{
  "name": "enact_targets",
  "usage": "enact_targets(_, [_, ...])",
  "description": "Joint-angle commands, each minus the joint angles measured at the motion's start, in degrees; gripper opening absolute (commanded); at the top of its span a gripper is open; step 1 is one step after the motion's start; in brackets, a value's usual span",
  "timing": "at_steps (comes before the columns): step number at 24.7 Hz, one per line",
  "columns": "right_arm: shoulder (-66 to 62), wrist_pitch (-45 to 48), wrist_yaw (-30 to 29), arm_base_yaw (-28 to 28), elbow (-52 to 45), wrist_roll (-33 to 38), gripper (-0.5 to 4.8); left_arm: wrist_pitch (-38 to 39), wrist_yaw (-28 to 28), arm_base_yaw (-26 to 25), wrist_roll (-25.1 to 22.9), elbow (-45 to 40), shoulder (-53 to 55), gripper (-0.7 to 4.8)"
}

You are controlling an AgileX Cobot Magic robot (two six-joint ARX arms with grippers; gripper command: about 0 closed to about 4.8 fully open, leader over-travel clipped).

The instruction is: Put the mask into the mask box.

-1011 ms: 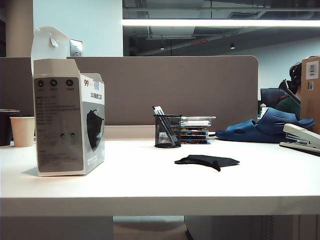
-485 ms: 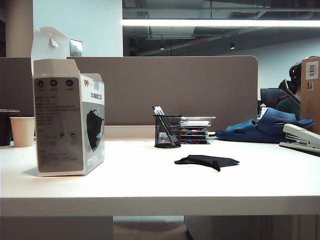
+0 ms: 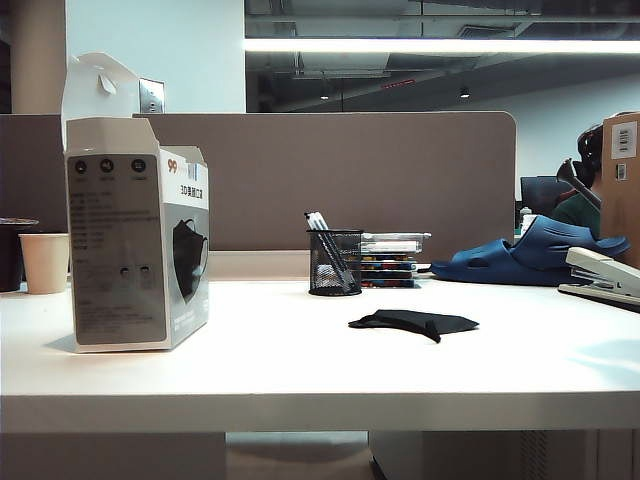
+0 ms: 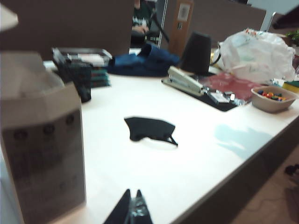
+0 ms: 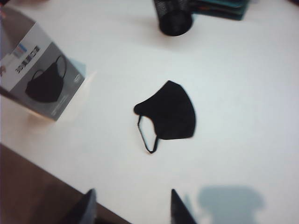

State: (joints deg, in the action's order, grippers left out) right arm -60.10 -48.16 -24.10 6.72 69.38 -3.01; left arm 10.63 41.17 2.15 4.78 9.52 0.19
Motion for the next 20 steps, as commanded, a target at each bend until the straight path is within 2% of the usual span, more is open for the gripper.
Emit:
enact_targets(1, [-6.91,0.26,-0.09,3.32,2.99,-4.17,1.87,0.63,-0.07,-0.11,0.13,0.39,0.09,-0.06])
enact_targets(3, [-14.29,1.36,0.24,5.90,5.22,-5.01,3.65,0.87,-0.02,-0.11,0.15,0.39,0.09,-0.06])
enact_targets(5, [-20.31,1.70,1.62,6.67,7.28,-5.46,4.43,0.92,-0.04,-0.09,0.15,0.39,0.09,-0.06])
enact_targets(12, [-33.09,5.79,3.61,7.98,10.84,-9.14,4.42,0.92,-0.02,-0.11,0.17,0.37,0.09,-0.06])
enact_targets(20, [-40.15,14.29,7.65,8.76,10.88,-10.97,4.42,0.98,-0.07,-0.11,0.17,0.37,0.09,-0.06])
